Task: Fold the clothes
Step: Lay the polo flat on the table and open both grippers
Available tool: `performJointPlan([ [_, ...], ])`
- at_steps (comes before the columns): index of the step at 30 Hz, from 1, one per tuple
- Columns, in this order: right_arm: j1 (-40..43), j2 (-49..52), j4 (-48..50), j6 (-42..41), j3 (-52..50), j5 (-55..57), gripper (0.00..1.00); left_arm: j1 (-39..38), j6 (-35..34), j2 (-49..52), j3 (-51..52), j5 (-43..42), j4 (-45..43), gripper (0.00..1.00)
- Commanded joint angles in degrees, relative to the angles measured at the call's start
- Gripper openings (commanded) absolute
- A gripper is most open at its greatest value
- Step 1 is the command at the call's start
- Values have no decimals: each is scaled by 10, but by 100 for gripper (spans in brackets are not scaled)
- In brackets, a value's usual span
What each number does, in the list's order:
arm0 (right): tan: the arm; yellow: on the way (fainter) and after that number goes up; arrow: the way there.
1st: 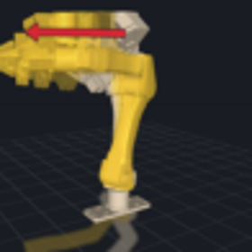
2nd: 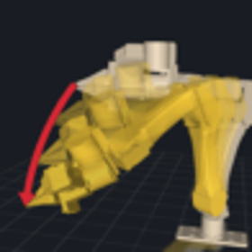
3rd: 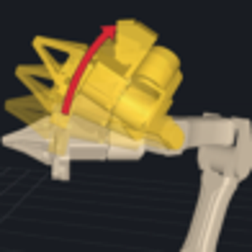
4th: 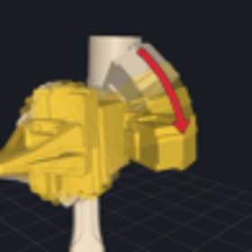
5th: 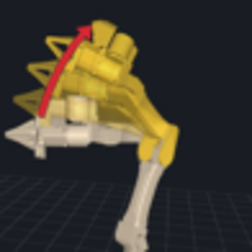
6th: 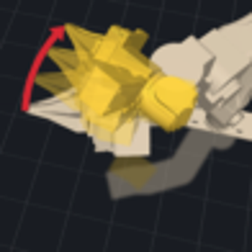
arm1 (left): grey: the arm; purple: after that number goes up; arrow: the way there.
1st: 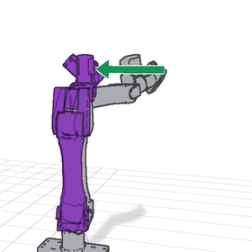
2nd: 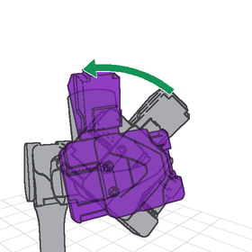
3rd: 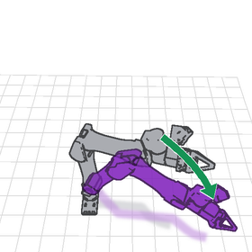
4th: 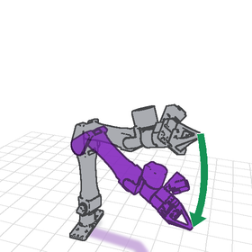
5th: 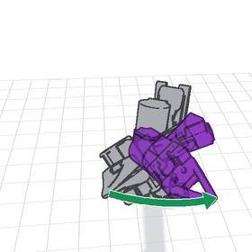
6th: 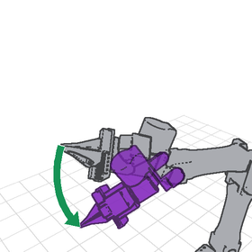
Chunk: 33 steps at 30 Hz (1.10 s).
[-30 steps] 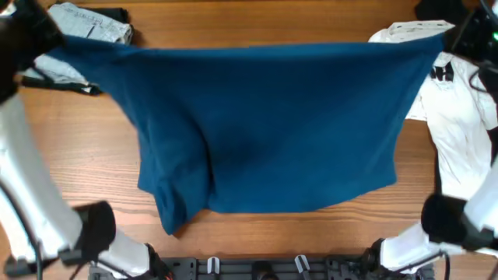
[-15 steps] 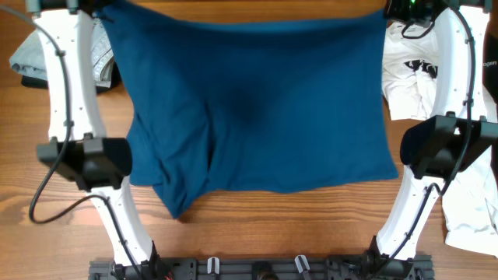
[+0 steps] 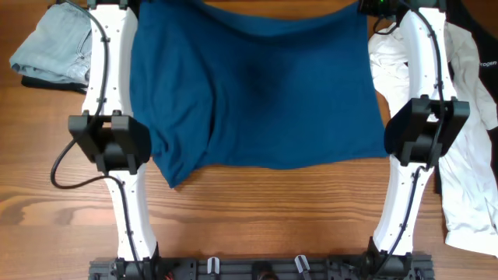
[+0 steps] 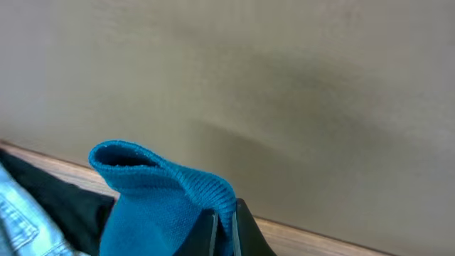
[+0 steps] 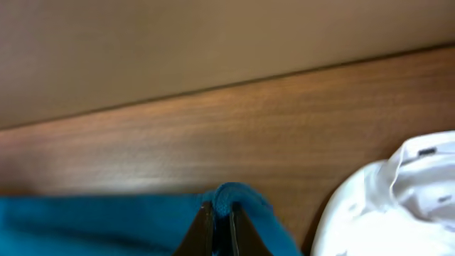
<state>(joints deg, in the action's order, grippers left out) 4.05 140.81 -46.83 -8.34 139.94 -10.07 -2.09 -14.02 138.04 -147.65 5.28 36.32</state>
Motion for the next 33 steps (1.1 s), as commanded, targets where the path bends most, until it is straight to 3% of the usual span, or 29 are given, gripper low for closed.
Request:
performJointPlan([
  [1, 3, 21, 32, -6, 5, 26, 4, 0, 3, 50, -4, 6, -20, 4],
  [9, 9, 52, 130, -21, 5, 28, 4, 1, 3, 95, -4, 45, -40, 4],
  [13, 19, 49, 104, -6, 7, 10, 4, 1, 3, 85, -4, 44, 1, 4],
  [20, 46, 1, -47, 37, 7, -82, 4, 0, -1, 37, -4, 26, 188, 4],
  [27, 49, -12, -191, 68, 7, -78, 4, 0, -6, 33, -4, 21, 384, 4],
  [30, 49, -12, -247, 67, 7, -70, 4, 6, -67, 33, -4, 34, 472, 4],
  [33, 50, -12, -296, 67, 7, -23, 4, 17, -75, 34, -4, 34, 516, 4],
])
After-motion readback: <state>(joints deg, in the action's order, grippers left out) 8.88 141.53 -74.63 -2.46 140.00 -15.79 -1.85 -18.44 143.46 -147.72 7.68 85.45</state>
